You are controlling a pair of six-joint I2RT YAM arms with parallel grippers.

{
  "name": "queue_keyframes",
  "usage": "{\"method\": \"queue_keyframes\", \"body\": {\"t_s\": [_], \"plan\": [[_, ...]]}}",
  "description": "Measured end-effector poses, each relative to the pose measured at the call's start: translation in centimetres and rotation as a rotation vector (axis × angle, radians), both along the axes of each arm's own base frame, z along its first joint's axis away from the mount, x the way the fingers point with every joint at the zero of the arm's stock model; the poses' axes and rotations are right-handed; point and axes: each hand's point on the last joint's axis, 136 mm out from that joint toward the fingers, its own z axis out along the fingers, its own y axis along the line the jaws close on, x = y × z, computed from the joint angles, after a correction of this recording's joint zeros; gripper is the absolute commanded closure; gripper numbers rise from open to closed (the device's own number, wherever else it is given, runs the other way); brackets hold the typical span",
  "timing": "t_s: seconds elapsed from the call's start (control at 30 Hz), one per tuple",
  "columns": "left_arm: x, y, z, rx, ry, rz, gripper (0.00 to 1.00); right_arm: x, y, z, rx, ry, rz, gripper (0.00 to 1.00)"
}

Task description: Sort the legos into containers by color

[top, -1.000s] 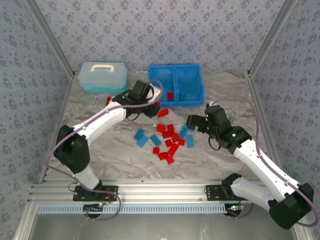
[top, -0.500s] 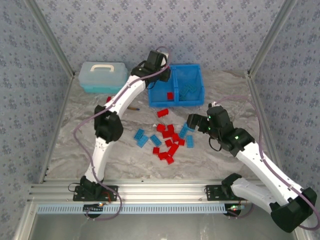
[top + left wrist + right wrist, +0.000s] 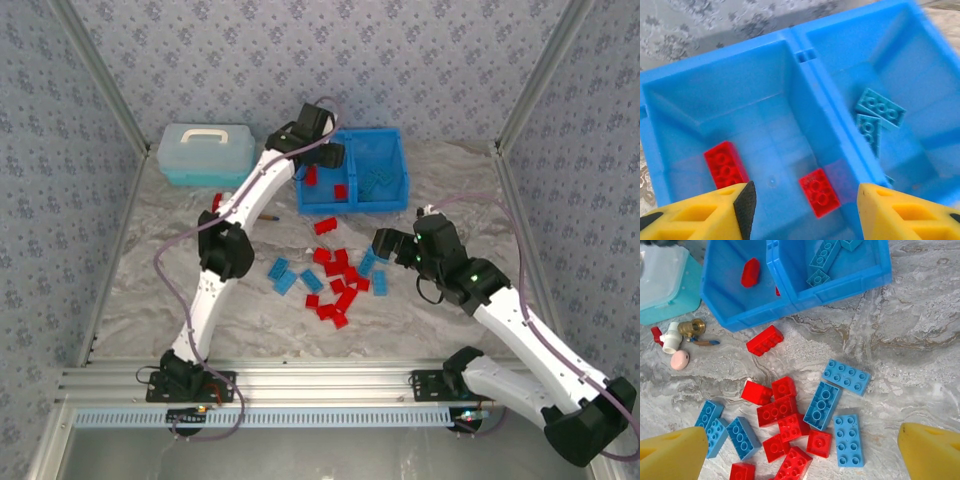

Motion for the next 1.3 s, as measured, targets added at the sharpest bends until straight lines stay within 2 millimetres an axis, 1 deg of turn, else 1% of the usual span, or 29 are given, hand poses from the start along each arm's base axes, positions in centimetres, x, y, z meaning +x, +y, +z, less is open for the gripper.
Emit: {"method": "queue_keyframes", "body": {"t_s": [0.07, 0.13, 0.23, 0.27, 0.33, 0.4, 0.43, 0.5, 0.57, 0.63, 0.73, 0.77, 0.87, 0.97, 1.13, 1.3], "plan": [[-2.3, -0.1, 1.9, 0.008, -0.011, -0.062, 0.43, 0.1, 0.1, -0.3, -0.006, 0.009, 0.0, 0.0], [-6.1, 0.0, 3.9, 0.018, -0.022, -0.159, 0.43, 0.3, 0.1, -0.7, -0.013, 0.019, 0.0, 0.0], [-11.8, 0.7, 5.7, 0.051, -0.05, -0.298, 0.43, 0.5, 0.3, -1.0, -0.019, 0.027, 0.0, 0.0], [-13.7, 1.0, 5.9, 0.073, -0.059, -0.342, 0.43, 0.6, 0.4, -1.1, -0.021, 0.03, 0.001, 0.0], [-16.4, 1.3, 5.4, 0.112, -0.066, -0.407, 0.43, 0.8, 0.5, -1.5, -0.029, 0.036, 0.004, 0.0], [-18.2, 1.5, 3.7, 0.152, -0.048, -0.453, 0.43, 1.0, 0.6, -1.8, -0.038, 0.043, 0.009, 0.0], [-18.6, 1.7, 2.6, 0.171, -0.032, -0.464, 0.43, 1.1, 0.7, -2.0, -0.044, 0.048, 0.01, 0.0], [-18.9, 2.2, -0.5, 0.215, 0.019, -0.473, 0.43, 1.3, 0.8, -2.5, -0.052, 0.057, 0.012, 0.0], [-18.5, 2.5, -3.3, 0.258, 0.072, -0.465, 0.43, 1.4, 1.0, -2.9, -0.057, 0.067, 0.016, 0.0], [-17.9, 2.4, -5.8, 0.289, 0.109, -0.458, 0.44, 1.4, 1.1, -3.1, -0.058, 0.076, 0.021, 0.0], [-17.1, 2.3, -8.7, 0.325, 0.154, -0.449, 0.44, 1.4, 1.1, -3.0, -0.055, 0.074, 0.022, 0.0], [-16.6, 2.2, -9.8, 0.337, 0.17, -0.444, 0.44, 1.4, 1.1, -2.9, -0.054, 0.071, 0.022, 0.0], [-15.3, 1.7, -11.6, 0.353, 0.189, -0.432, 0.44, 1.2, 1.0, -2.3, -0.044, 0.055, 0.021, 0.0], [-14.1, 1.7, -12.6, 0.373, 0.192, -0.412, 0.44, 0.9, 0.7, -1.6, -0.035, 0.036, 0.019, 0.0], [-13.3, 2.5, -13.7, 0.416, 0.194, -0.381, 0.44, 0.7, 0.6, -1.3, -0.031, 0.03, 0.018, 0.0], [-12.9, 2.3, -14.7, 0.426, 0.204, -0.383, 0.44, 0.6, 0.6, -1.3, -0.032, 0.032, 0.018, 0.0]]}}
